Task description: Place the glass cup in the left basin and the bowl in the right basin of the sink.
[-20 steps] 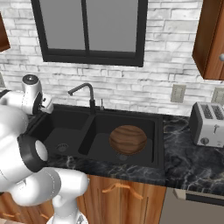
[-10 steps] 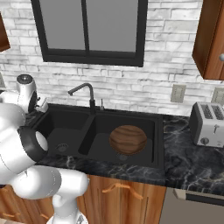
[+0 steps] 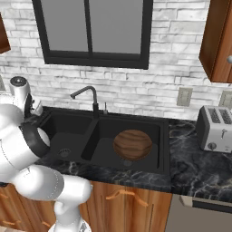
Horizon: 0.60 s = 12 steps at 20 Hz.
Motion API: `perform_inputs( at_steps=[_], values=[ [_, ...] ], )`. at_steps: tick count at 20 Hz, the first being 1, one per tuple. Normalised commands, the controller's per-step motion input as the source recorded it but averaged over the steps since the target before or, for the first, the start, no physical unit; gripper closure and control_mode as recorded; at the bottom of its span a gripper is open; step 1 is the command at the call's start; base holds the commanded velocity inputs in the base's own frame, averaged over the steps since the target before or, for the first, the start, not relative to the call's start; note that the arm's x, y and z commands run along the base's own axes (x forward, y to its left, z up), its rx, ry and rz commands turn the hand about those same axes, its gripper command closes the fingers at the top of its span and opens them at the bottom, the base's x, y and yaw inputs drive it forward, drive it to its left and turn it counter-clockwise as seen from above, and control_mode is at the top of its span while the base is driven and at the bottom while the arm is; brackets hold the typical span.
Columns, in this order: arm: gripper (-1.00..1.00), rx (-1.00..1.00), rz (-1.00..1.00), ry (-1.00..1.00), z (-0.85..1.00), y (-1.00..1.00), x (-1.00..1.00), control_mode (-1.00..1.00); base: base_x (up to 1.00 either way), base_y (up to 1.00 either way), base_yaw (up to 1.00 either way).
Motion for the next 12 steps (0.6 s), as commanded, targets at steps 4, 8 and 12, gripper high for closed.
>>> perform_inputs(
  at_steps=[4, 8, 12],
  values=[
    [-1.0, 0.0, 0.03, 0.0, 0.0, 0.4, 0.01, -1.0, 0.0, 0.0, 0.0],
    [-1.0, 0.0, 0.03, 0.0, 0.0, 0.39, 0.0, -1.0, 0.0, 0.0, 0.0],
    [-1.0, 0.0, 0.03, -0.01, 0.0, 0.44, 0.0, -1.0, 0.0, 0.0, 0.0]
  ],
)
